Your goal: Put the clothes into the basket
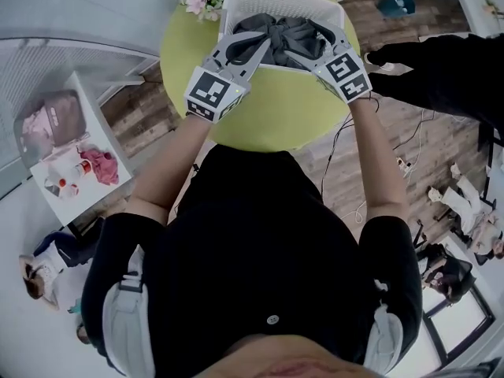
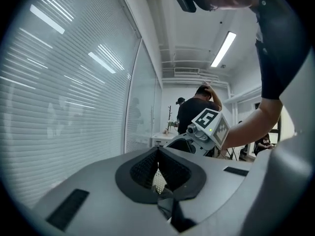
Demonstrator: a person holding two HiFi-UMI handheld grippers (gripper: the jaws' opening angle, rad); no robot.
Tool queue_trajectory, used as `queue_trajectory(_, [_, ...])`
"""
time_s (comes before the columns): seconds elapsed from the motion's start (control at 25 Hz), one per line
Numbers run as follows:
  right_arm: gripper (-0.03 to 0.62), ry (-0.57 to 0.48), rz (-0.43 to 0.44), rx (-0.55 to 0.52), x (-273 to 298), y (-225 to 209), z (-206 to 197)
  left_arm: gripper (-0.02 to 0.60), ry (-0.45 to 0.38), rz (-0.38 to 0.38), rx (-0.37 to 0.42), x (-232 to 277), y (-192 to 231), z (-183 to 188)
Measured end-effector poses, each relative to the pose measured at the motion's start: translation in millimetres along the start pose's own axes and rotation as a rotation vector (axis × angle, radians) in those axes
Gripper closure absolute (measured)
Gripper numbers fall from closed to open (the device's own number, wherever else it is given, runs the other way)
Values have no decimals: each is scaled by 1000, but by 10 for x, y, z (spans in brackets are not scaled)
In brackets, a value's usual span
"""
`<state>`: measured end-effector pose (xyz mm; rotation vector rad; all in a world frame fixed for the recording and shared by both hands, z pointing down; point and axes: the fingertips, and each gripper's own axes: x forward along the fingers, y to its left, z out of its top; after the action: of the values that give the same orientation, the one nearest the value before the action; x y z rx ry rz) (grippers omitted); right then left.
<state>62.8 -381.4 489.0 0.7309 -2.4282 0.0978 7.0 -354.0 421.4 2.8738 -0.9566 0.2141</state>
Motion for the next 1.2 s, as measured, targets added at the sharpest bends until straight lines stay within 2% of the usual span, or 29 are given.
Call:
queue_trajectory(0.28, [204, -326, -21, 178, -768, 402, 490, 571, -70, -14, 10, -327, -472, 363])
queue_trajectory(0.48, [258, -435, -25, 218, -1076, 700, 581, 571, -84, -23, 26, -520, -768, 425])
queue_trajectory(0.6, [332, -479, -44, 227, -1257, 834, 560, 571, -82, -38, 32, -588, -933, 417])
queue_trajectory(0.72, [503, -505, -78, 192, -1412, 934, 566, 571, -97, -49, 18, -647, -1031, 398])
queue_trajectory(0.76, [535, -517, -85, 184, -1452, 955, 570, 571, -101, -53, 16, -658, -1057, 395])
queue_trajectory(0.88, [567, -537, -103, 177, -1533, 987, 555, 571, -108, -60, 27, -661, -1128, 400])
queue_trajectory(1.2, [569, -545, -116, 175, -1603, 1034, 571, 571, -132, -59, 24, -627, -1183, 459])
